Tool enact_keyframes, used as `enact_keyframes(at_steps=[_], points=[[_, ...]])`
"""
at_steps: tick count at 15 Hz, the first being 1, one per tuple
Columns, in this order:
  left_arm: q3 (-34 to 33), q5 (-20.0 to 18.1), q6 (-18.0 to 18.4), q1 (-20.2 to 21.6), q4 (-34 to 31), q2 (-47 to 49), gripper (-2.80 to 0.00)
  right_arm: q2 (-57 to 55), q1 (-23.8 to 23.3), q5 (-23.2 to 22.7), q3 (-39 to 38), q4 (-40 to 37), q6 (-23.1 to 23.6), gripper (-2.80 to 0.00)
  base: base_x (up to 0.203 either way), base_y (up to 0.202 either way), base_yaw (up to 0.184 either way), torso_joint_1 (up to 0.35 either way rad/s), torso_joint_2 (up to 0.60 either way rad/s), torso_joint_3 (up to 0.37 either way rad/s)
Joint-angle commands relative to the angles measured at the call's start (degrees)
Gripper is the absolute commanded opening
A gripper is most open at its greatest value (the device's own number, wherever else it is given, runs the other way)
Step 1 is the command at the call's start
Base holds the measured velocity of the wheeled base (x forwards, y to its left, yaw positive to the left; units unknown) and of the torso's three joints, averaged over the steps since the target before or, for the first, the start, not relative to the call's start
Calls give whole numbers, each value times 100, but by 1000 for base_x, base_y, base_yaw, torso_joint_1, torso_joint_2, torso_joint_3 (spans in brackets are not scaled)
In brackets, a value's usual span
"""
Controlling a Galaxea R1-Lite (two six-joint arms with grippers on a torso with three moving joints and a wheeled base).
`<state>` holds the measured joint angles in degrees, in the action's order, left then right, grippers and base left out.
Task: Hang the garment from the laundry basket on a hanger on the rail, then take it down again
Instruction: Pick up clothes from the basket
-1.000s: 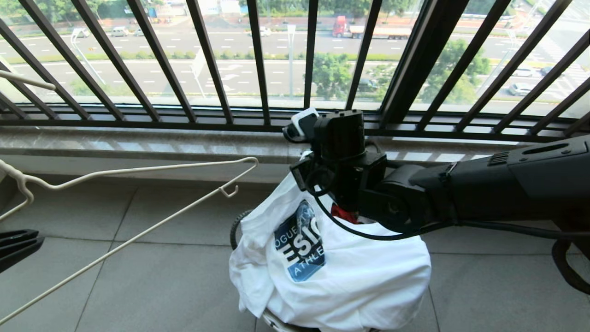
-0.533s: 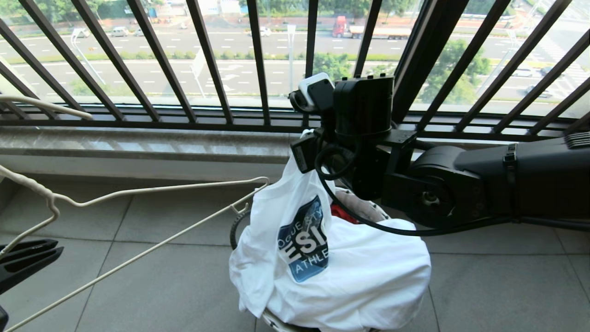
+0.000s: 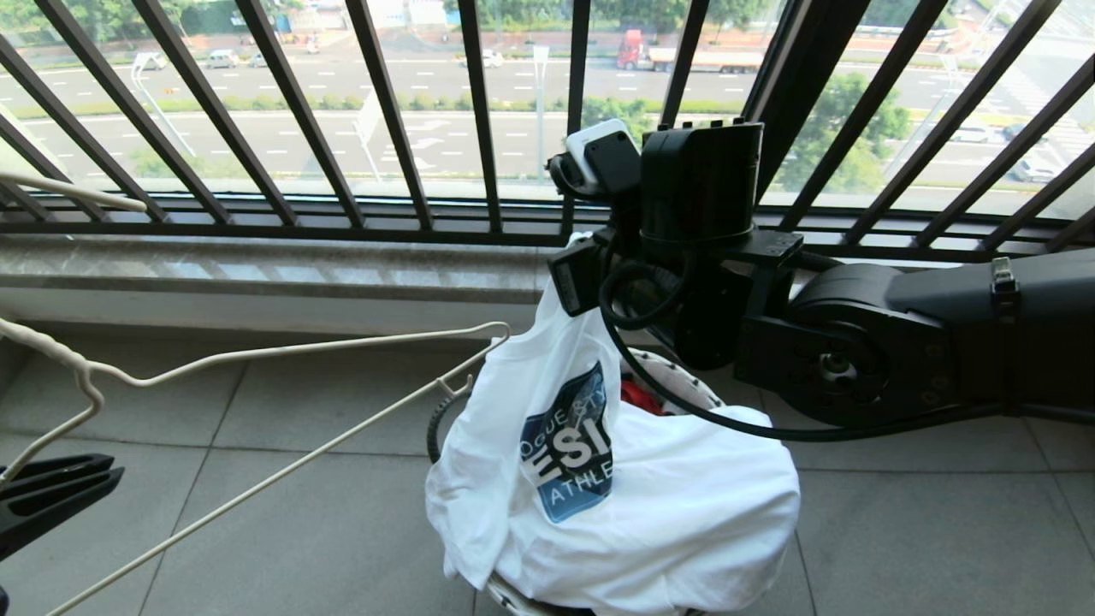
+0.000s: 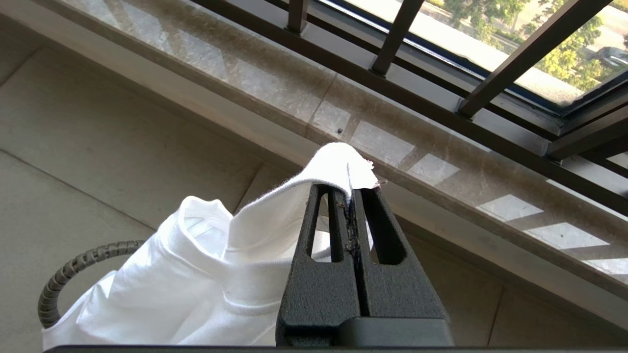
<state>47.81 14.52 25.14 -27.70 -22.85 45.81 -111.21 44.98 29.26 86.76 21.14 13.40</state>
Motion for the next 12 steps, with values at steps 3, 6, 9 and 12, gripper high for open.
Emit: enact_keyframes(at_steps=[3, 6, 9, 12], points=[[0, 25, 9, 10, -10, 8, -280, 21, 2, 52, -72, 22, 12, -280, 0, 0, 0, -1, 2, 56], [0, 25, 26, 10, -9, 32, -280, 3, -7, 54, -98, 31, 5, -280, 0, 0, 0, 0, 3, 194], [7, 25, 42, 1, -9, 36, -280, 21, -7, 54, -168, 48, 5, -280, 0, 0, 0, 0, -1, 201], [-9, 25, 44, 10, 78, 33, -280, 12, 0, 54, -177, 48, 5, -280, 0, 0, 0, 1, 4, 206]])
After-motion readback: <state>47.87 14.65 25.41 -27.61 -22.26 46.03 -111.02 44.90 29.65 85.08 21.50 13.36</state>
